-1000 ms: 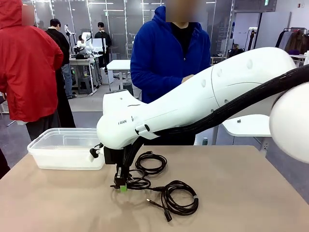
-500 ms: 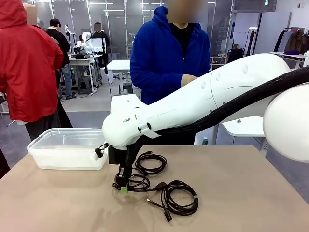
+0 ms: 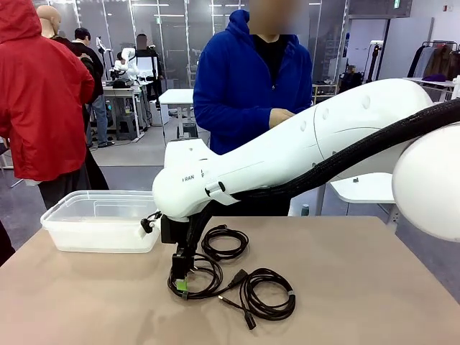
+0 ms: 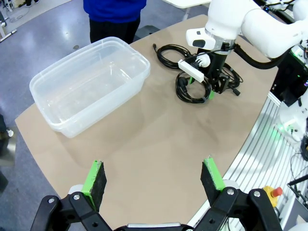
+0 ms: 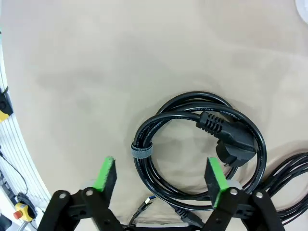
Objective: Organize and store the cables.
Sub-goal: Place the Power Cable into the Organizing box.
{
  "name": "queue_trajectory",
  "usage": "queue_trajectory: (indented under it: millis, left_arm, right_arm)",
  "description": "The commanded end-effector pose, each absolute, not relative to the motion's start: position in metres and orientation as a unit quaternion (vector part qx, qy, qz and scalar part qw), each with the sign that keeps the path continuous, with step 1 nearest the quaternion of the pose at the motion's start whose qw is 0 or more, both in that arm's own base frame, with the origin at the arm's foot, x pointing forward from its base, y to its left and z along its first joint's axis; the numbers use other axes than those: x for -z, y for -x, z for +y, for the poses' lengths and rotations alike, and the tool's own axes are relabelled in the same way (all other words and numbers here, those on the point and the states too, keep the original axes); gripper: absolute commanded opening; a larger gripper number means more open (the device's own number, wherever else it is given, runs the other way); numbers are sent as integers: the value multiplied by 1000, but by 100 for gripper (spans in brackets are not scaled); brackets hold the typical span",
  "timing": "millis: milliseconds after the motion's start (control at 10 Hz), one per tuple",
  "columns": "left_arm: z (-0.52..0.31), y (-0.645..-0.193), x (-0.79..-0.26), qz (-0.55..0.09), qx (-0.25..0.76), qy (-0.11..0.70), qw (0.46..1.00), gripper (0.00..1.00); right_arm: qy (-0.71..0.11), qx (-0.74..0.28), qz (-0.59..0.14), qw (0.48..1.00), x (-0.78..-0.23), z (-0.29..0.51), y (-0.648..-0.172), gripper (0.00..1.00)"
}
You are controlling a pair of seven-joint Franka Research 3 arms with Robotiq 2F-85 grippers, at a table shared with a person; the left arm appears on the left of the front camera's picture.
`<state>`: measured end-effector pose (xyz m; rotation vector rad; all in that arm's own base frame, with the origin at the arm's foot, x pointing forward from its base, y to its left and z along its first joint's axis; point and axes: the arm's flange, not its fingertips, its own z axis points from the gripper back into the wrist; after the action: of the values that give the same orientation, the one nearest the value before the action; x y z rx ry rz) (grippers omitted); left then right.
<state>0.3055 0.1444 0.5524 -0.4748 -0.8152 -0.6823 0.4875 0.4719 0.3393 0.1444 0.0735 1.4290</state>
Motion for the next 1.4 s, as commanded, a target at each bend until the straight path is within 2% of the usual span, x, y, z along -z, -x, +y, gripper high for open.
queue_trajectory:
  millis: [0,900,1200,1300]
  left_arm:
    - [147,-306,-554,-389,331,230,828,100]
    - [147,-306,-554,-389,331,230,828,100]
    - [147,-306,-554,-389,331,230,828,100]
    - [147,-306,-554,-389,331,230,828,100]
  right_arm:
    - [-87,-648,-5,757,-358,445,-478,100]
    - [-163,-506,-180,827,-446,198,-446,100]
    - [-214,-547,-227,777,-462,72,-441,100]
    - [-219,-575,-261,744,-456,29,-435,100]
